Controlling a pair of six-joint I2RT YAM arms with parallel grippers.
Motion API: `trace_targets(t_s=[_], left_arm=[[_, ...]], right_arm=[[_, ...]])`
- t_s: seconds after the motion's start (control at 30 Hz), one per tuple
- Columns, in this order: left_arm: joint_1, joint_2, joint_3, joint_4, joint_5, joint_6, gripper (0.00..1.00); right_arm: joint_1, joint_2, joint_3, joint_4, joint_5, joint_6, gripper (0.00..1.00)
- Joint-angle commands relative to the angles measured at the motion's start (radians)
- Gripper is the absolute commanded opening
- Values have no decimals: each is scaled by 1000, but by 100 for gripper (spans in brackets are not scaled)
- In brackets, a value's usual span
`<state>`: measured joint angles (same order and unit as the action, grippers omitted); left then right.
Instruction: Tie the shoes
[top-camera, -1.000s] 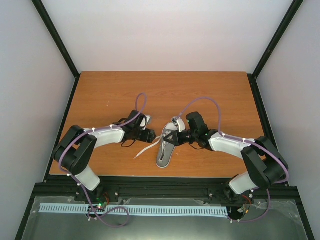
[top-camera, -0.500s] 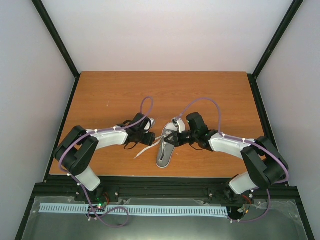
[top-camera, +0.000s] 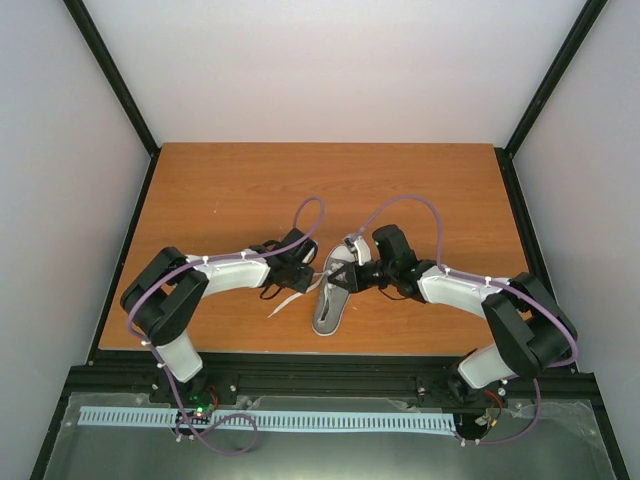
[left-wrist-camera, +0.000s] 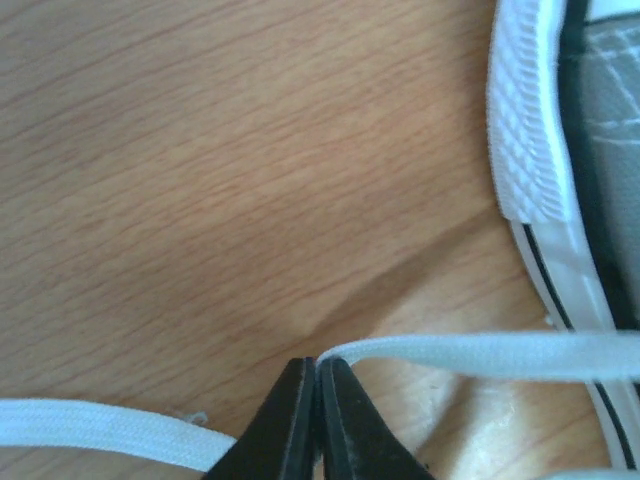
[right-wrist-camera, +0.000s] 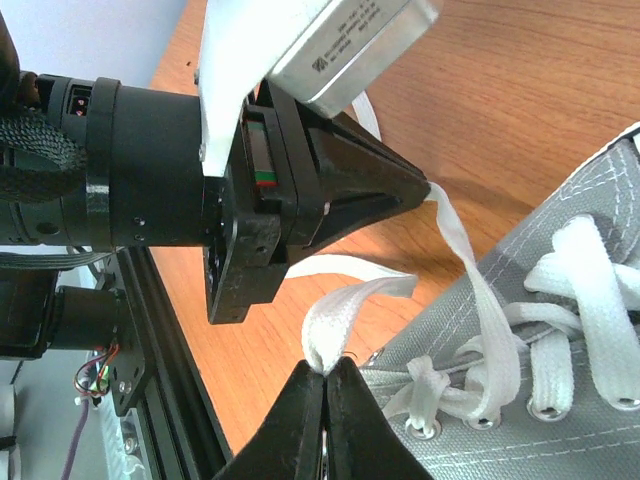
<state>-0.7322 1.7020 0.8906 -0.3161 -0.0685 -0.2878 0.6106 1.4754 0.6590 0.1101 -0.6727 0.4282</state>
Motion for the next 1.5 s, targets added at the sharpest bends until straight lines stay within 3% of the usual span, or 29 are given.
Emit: trace_targets(t_s=[0.0,0.17,0.27,0.47,0.6,0.73,0.93,1.1,1.13,1.2,1.3,1.37,1.47], left_arm=[[-12,1,-25,-83,-69,-34,2],[-12,-179,-70,-47,-32,-79,1],[-12,-279,-69,-118,34,-117,1],[-11,-392,-59,-325,292,-185,1],[-12,-446,-62,-377,493,-231,1],[-33,-494,-56,-279,651,-345,1],[-174,-401,37,-160,649,-428,1],[-219,-368,46,-9,639,-494,1],[-219,-374,43,3,626,-494,4],[-219,-385,43,-10,580,-482,27],[-219,-382,7,38,574,-496,31],[-219,-367,-11,108,604,-531,41],[-217,-385,4,61,531,-487,44]], right_arm=[[6,-21,-5,30,-1,4,3],[6,-34,2,27,12,13,3],[6,-47,14,9,23,20,3],[5,-55,41,-29,43,30,3],[5,-52,55,-48,61,38,3],[6,-45,54,-36,68,54,3],[6,-31,58,-26,75,69,3],[6,-26,60,-22,84,75,3],[5,-25,60,-20,87,78,3],[6,-23,59,-15,88,82,3],[6,-19,57,-5,92,87,3],[6,-13,60,-2,89,90,3],[6,-11,61,1,89,90,3]])
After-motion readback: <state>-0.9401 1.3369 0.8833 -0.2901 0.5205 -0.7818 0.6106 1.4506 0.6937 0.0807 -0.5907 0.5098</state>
